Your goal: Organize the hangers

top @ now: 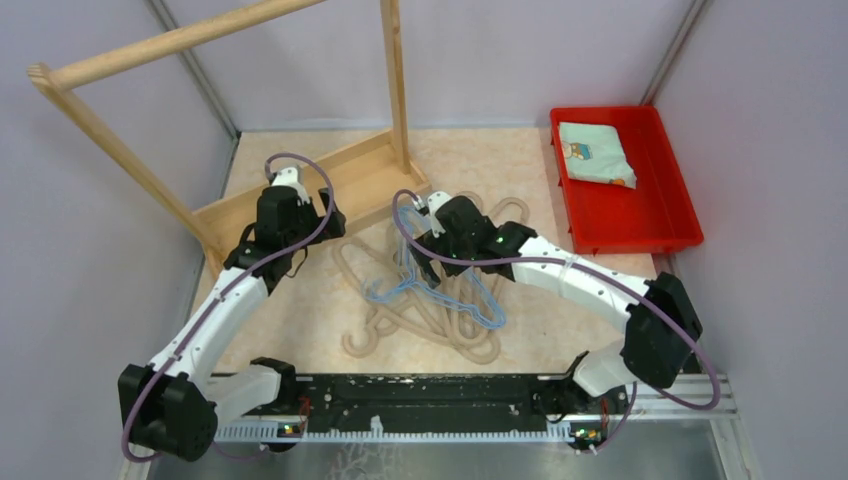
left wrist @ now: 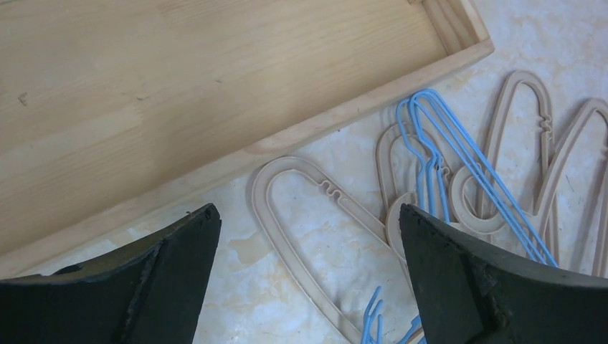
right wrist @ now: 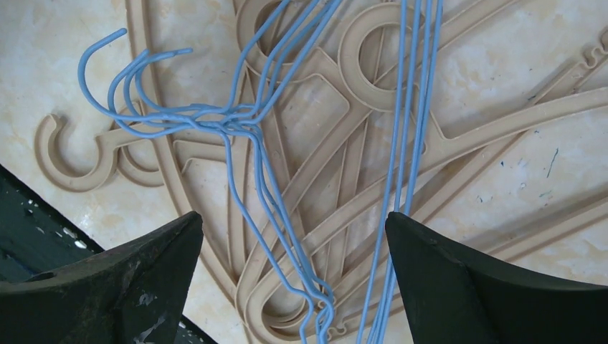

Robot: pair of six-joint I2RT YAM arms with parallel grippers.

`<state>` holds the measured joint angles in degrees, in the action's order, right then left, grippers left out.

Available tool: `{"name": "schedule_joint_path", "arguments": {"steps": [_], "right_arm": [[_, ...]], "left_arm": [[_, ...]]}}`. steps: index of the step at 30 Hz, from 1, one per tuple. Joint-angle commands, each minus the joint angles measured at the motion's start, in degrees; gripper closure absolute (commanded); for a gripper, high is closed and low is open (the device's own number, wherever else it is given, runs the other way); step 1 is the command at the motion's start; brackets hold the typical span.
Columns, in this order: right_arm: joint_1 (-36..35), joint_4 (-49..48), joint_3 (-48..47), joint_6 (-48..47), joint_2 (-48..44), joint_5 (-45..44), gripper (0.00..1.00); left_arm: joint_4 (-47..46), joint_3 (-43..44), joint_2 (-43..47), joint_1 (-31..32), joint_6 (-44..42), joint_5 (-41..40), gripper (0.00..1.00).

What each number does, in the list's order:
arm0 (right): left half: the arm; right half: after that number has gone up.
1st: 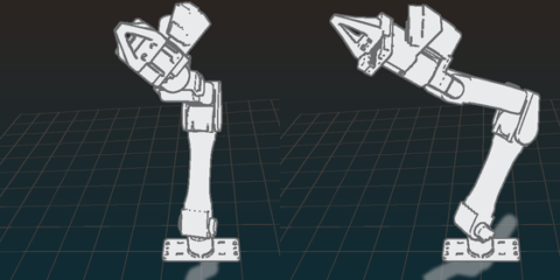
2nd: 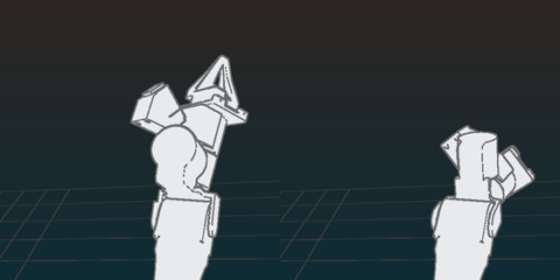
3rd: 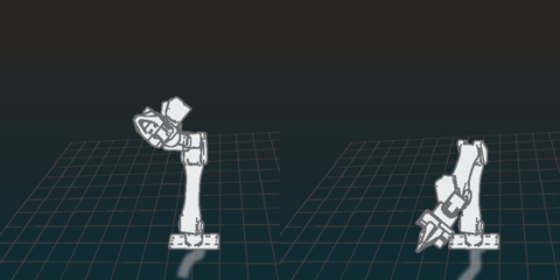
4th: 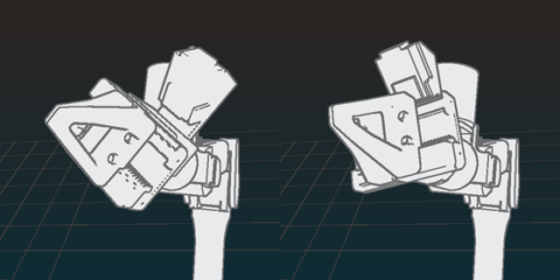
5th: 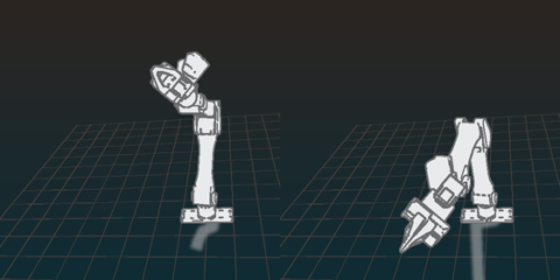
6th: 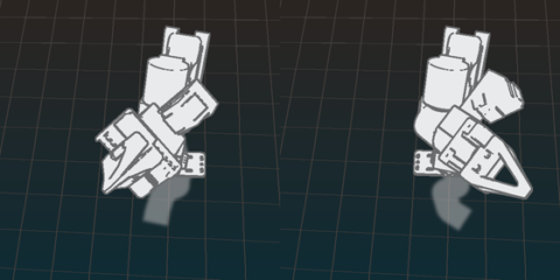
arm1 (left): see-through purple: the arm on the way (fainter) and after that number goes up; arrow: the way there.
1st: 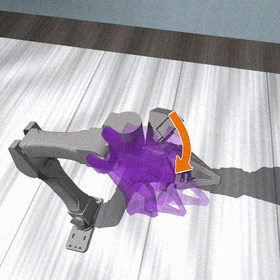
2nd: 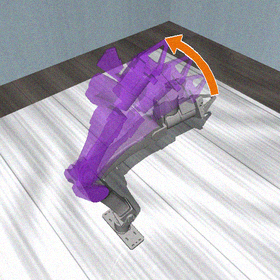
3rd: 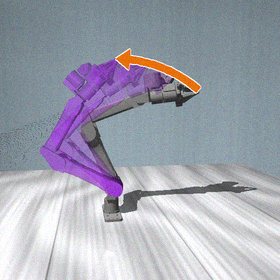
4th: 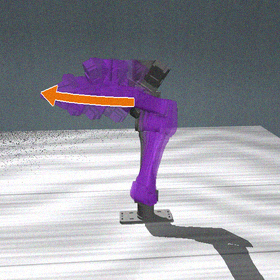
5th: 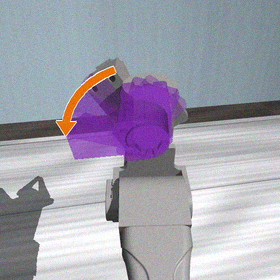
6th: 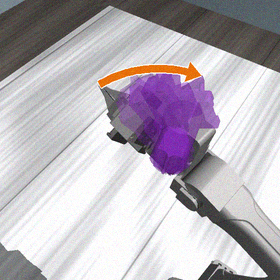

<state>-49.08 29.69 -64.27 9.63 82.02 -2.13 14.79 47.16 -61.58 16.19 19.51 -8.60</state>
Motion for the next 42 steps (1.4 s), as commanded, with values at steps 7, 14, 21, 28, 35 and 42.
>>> {"name": "schedule_joint_path", "arguments": {"steps": [7, 14, 21, 28, 35, 42], "right_arm": [[-0.1, -0.9, 0.7, -4.4, 2.5, 4.0, 0.18], [-0.5, -3.1, 1.9, -5.8, 5.7, 7.7, 0.28], [-1.0, -3.8, 1.5, -5.6, 11.7, 11.0, 0.42], [-1.1, -3.9, 1.3, -5.8, 15.4, 12.2, 0.59], [-1.1, 0.9, -1.5, -7.0, 13.9, 10.1, 0.88], [-1.1, 4.9, -3.5, -8.4, 8.2, 9.2, 0.58]], "left_arm": [[0.9, -0.5, -1.0, -0.2, -0.1, -1.2, 0.0], [0.6, -1.7, -1.4, -0.2, 0.4, -1.6, 0.0], [0.3, -3.6, -1.6, -0.2, 0.9, -1.3, 0.0], [1.1, -4.1, -1.8, -0.2, 0.9, -2.9, 0.0], [1.2, -3.4, -2.1, -0.2, 0.3, -3.8, 0.0], [0.2, -3.0, -3.1, -0.3, 0.9, -3.4, 0.0]]}}
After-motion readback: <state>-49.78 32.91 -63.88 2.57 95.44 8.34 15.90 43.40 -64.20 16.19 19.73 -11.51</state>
